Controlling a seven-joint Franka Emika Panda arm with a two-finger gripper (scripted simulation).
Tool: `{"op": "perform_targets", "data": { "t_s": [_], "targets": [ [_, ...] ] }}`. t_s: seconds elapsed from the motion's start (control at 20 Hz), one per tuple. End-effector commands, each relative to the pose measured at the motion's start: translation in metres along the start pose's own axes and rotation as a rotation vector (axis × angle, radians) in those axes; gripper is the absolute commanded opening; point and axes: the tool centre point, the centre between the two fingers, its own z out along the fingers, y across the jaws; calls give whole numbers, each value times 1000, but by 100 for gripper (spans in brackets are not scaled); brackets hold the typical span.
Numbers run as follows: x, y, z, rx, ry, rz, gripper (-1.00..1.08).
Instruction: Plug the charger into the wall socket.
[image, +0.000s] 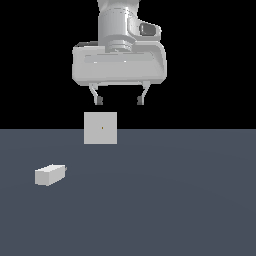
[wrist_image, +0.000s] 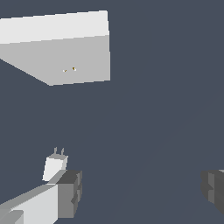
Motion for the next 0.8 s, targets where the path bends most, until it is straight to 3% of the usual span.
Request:
{"op": "perform_targets", "data": {
  "t_s": [0.0, 0.75],
  "targets": [
    [-6, -8, 5, -1, 24, 9, 100],
    [-38, -65, 44, -9, 200, 76, 100]
  ]
}}
